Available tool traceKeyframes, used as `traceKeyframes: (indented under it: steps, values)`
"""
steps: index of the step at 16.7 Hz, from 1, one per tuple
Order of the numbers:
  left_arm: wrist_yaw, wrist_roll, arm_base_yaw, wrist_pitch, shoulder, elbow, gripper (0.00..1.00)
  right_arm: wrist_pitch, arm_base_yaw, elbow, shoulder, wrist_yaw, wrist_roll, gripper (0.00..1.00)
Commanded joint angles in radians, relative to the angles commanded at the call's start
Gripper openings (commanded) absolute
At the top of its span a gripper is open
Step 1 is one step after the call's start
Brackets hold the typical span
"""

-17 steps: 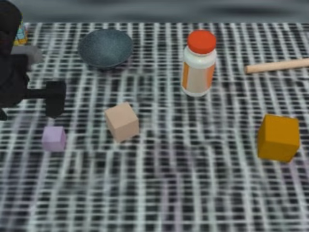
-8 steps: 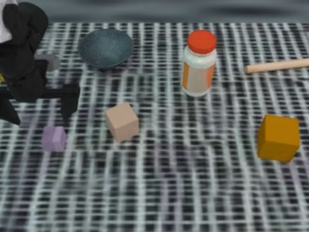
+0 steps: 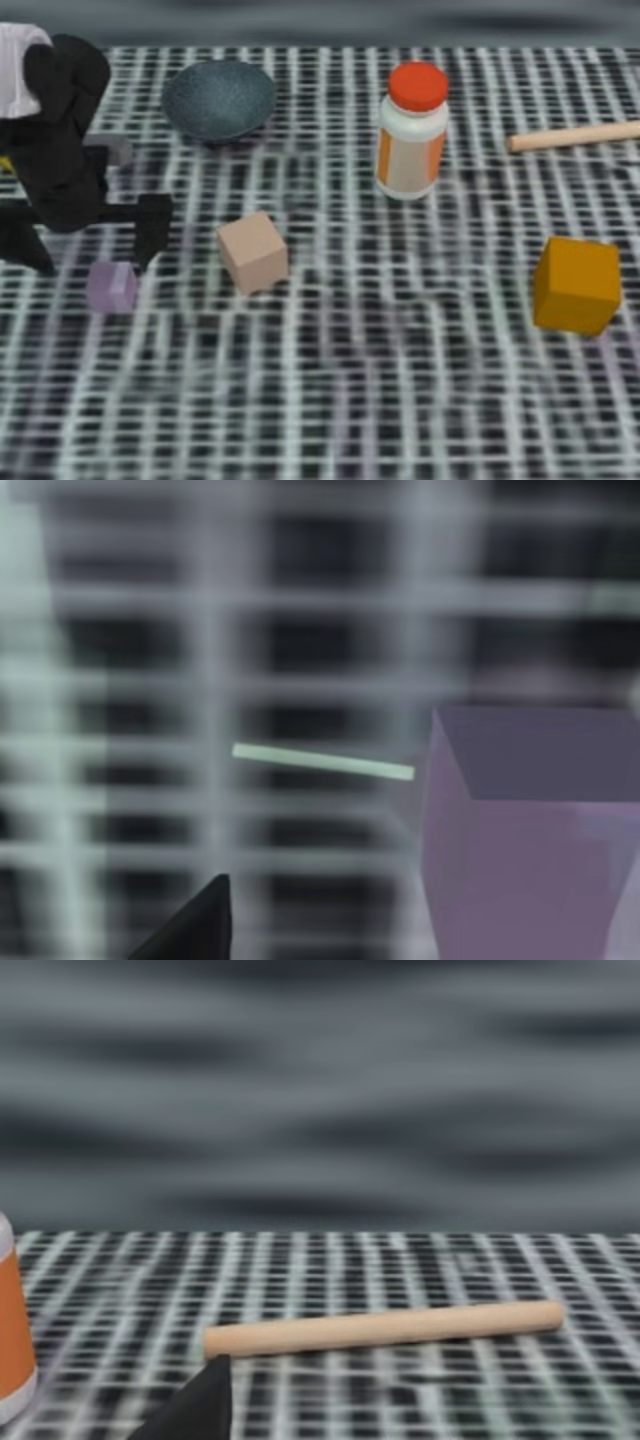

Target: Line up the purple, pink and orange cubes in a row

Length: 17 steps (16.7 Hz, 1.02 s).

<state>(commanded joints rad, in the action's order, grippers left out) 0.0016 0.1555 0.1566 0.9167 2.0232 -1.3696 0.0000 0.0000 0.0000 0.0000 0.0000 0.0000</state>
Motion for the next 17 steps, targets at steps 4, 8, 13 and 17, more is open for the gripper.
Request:
traceKeyframes:
  steps: [4, 8, 13, 17]
  values:
    - [0.001, 0.0, 0.001, -0.166, 0.077, 0.082, 1.0, 0.0, 0.0, 0.0, 0.0, 0.0, 0.0, 1.0]
    - [0.001, 0.0, 0.001, -0.201, 0.1, 0.102, 1.0, 0.0, 0.0, 0.0, 0.0, 0.0, 0.0, 1.0]
    - [0.001, 0.0, 0.001, -0.201, 0.1, 0.102, 0.77, 0.0, 0.0, 0.0, 0.0, 0.0, 0.0, 1.0]
    - [0.001, 0.0, 0.001, -0.201, 0.1, 0.102, 0.47, 0.0, 0.0, 0.0, 0.0, 0.0, 0.0, 1.0]
